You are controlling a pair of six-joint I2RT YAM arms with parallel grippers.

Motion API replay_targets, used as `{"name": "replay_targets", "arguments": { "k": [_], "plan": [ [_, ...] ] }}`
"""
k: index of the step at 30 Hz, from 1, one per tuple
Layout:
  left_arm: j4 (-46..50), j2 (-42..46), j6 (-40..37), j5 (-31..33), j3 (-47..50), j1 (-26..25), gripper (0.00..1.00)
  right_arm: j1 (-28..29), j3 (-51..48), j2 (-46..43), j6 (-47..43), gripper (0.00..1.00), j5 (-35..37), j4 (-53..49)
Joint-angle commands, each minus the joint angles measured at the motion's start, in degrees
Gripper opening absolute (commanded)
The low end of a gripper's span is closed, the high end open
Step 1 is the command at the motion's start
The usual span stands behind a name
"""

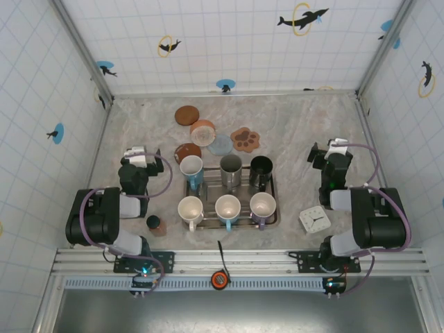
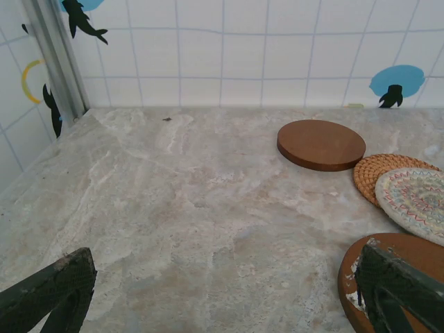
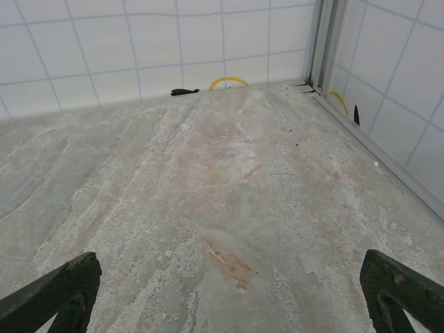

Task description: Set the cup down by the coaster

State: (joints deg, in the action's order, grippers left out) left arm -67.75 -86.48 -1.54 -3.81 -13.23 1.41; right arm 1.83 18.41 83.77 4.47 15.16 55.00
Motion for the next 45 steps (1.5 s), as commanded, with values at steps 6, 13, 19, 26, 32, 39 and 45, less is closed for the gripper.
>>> {"name": "replay_targets", "arguments": {
  "k": [6,13,19,26,32,39,45],
  "plan": [
    [-0.11,-0.18,-0.89,0.28,-1.32,-0.38,0.98,-0.16,-0.55,0.43,0.07,0.98,0.47,2.56],
    [-0.11,-0.11,-0.84,0.32,-1.26,-0.34,0.98,-0.24,-0.49,0.43,0.1,0.98,0.35,2.39],
    [-0.11,-0.1,-0.91,0.32,-1.27,-0.44,0.97,-0.07,-0.55,0.43,-0.07,0.98,0.73,2.48],
    [-0.12,-0.15,-0.92,0.33,-1.27,-0.53,0.97,0.02,-0.53,0.43,-0.08,0.98,0.89,2.48],
    [-0.11,-0.1,-0.79,0.31,-1.27,-0.46,0.97,0.2,-0.5,0.36,-0.21,0.98,1.18,2.48],
    [-0.11,-0.17,-0.78,0.34,-1.21,-0.45,0.93,1.18,2.87,-1.99,0.1,1.0,6.61,-3.76],
    [18.26,3.97,0.83,3.03,-9.74,-0.43,0.86,1.5,15.6,-8.04,2.08,0.97,5.38,-30.15]
  ]
}}
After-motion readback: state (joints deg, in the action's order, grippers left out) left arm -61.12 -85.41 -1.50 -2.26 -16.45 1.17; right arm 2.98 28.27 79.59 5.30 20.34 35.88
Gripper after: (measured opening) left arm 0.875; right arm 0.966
